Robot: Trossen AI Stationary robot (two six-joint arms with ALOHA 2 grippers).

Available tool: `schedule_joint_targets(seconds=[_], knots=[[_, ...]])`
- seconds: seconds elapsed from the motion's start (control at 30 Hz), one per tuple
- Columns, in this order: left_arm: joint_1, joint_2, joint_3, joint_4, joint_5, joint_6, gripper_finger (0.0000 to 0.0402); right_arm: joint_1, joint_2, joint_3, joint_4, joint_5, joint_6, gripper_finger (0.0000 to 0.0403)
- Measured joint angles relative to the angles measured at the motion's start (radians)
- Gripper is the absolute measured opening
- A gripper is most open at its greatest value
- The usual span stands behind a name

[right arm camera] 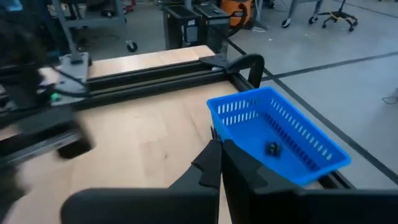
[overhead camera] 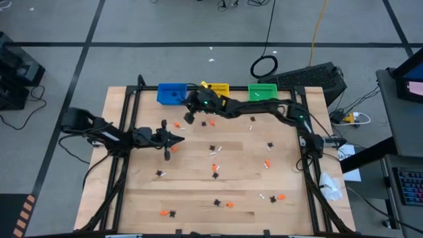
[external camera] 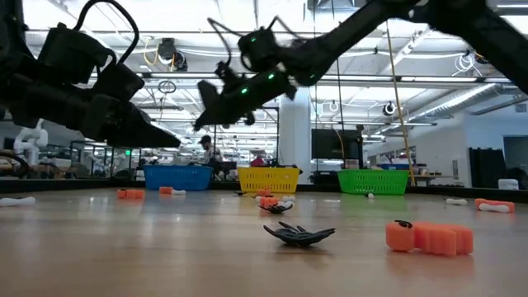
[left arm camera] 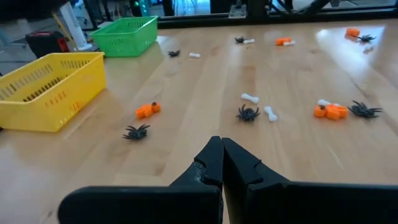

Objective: Sort Halloween decoration
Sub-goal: Put the black spider toy into the blue bin, then put the white bone toy into the green bin

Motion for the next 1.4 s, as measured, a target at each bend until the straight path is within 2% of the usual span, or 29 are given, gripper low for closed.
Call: schedule_joint_targets(seconds=[0.27,0.47,0.87,1.17,1.4], knots=[[-0.044,-0.053,0.000,-0.028,0.001,0.019,0.0000,-0.043,0.208,0.272,-0.015,-0.003,0.064,0.0000],[-0.045,-0.052,0.000,-0.036,0.001,0.019,0.0000,-0.055,0.310,0.390,-0.045,-0.004,0.098,0.0000],[-0.045,-0.052,0.000,-0.026,0.000,0.018,0.0000,-0.078,0.344,0.405,-0.063,0.002,0.140,0.0010],[-0.045,-0.052,-0.001,-0.027,0.000,0.018,0.0000,-0.089,0.344,0.405,-0.082,0.011,0.173,0.0049],[-0.045,-0.052,-0.001,-0.029,0.000,0.019,0.0000,-0.090,0.344,0.405,-0.099,0.031,0.167,0.0099]])
